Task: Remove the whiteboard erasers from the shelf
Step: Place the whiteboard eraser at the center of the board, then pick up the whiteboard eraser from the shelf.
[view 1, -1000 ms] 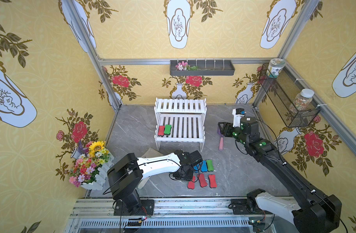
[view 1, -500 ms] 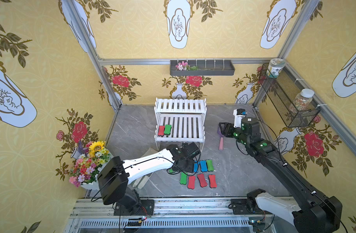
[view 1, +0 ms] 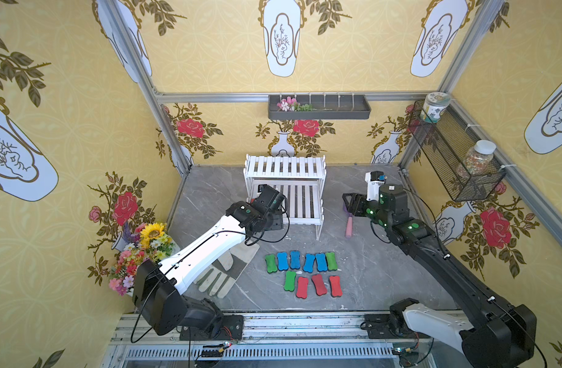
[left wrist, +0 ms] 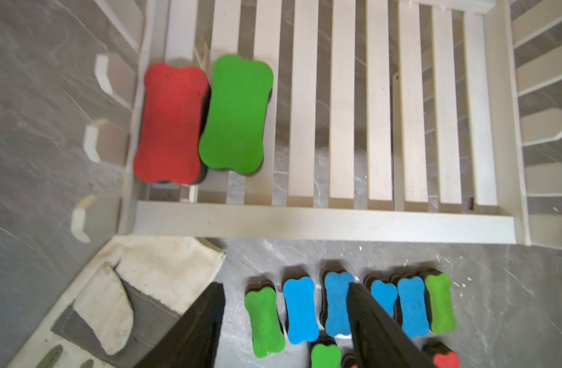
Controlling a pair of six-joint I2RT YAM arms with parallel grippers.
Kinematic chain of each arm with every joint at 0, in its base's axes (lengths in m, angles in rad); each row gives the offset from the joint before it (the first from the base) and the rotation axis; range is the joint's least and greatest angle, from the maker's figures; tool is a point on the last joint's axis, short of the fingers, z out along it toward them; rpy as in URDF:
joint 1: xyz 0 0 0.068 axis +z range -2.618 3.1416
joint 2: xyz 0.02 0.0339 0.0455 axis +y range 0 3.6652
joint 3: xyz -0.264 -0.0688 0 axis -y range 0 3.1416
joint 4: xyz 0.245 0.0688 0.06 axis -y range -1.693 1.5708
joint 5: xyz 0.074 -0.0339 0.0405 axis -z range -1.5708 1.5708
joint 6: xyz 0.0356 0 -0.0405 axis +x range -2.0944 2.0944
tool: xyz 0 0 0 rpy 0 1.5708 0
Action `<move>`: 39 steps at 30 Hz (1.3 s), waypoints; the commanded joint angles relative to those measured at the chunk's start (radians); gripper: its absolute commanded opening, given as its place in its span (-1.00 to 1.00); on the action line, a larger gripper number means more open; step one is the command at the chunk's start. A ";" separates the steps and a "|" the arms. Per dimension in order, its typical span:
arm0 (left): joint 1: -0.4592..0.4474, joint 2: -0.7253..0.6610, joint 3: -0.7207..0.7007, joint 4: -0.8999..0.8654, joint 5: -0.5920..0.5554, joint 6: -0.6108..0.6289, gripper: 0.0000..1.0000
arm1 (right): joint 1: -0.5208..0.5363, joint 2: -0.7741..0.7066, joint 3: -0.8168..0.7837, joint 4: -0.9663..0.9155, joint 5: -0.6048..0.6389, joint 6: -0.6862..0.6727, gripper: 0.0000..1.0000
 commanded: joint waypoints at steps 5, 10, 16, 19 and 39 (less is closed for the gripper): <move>0.086 0.005 -0.006 0.160 -0.018 0.160 0.24 | 0.002 0.008 -0.006 0.045 -0.003 -0.005 0.32; 0.102 0.041 0.003 0.206 -0.018 0.234 0.26 | 0.001 0.013 -0.003 0.051 -0.006 -0.005 0.32; 0.117 0.079 -0.007 0.221 -0.017 0.234 0.25 | 0.002 0.011 -0.008 0.051 0.002 -0.007 0.32; 0.119 0.085 -0.015 0.246 -0.008 0.229 0.26 | 0.001 0.017 -0.005 0.052 0.002 -0.008 0.32; 0.120 0.123 -0.047 0.277 -0.064 0.223 0.25 | 0.002 0.010 -0.002 0.049 0.003 -0.010 0.32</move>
